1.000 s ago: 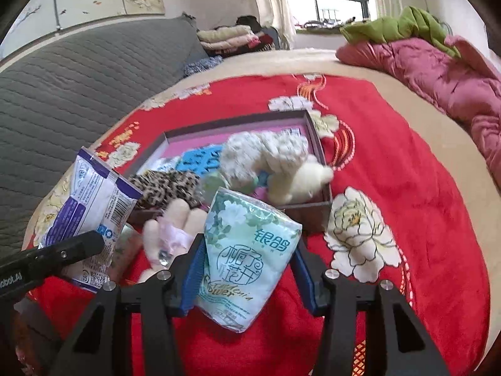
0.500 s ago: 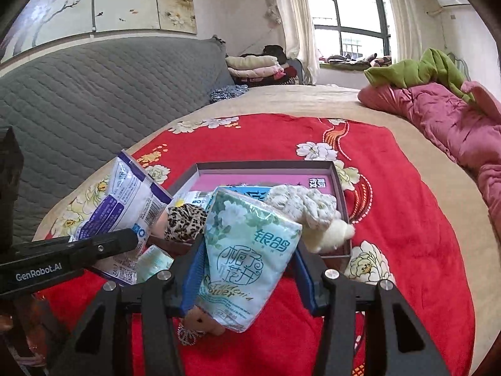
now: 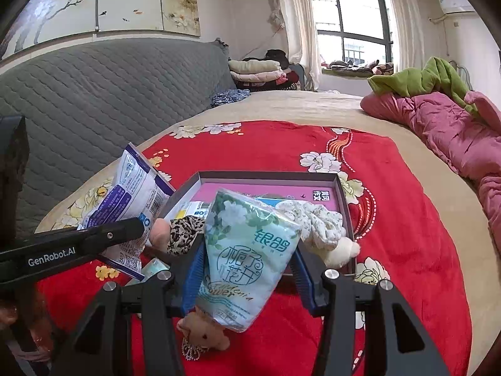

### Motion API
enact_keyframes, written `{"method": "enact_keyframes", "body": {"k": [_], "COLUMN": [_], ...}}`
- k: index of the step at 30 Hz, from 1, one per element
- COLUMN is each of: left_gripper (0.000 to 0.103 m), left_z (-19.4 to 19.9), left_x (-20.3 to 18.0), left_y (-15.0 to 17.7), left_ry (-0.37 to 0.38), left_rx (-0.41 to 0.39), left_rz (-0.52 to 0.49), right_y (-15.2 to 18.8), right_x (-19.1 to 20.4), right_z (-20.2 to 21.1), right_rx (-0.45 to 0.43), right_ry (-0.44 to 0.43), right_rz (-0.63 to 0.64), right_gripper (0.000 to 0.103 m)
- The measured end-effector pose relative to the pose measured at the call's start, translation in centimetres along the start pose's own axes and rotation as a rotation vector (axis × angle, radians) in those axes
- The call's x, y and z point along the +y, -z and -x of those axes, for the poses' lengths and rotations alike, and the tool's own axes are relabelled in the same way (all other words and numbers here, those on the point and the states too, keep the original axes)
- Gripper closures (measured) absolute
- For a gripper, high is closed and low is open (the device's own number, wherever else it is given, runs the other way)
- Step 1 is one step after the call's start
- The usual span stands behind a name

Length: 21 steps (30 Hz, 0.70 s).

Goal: Organize soft objects
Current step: 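Lift both packets and carry them over the box with both tools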

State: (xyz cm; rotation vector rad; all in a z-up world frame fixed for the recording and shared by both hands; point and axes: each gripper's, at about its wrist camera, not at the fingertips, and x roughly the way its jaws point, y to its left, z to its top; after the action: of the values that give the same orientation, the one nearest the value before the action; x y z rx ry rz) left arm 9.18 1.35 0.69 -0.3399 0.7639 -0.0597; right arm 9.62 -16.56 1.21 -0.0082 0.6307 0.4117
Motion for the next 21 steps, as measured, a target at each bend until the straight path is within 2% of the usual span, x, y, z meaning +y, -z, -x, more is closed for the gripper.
{"method": "enact_keyframes", "body": {"k": [15, 21], "left_gripper": [0.085, 0.085], "left_z": [-3.3, -5.2], "left_x": [2.0, 2.4], "left_y": [-2.0, -2.5], "left_ry": [0.047, 0.135], "left_rx": [0.010, 0.032], "left_rz": [0.071, 0.113], "right_y": [-1.0, -1.5], "right_x": [0.2, 0.3], "right_z": [-2.2, -3.5], "right_rx": [0.009, 0.013], "right_ry": [0.031, 0.037], "right_rz": [0.002, 0.009], "right_gripper": [0.052, 0.052]}}
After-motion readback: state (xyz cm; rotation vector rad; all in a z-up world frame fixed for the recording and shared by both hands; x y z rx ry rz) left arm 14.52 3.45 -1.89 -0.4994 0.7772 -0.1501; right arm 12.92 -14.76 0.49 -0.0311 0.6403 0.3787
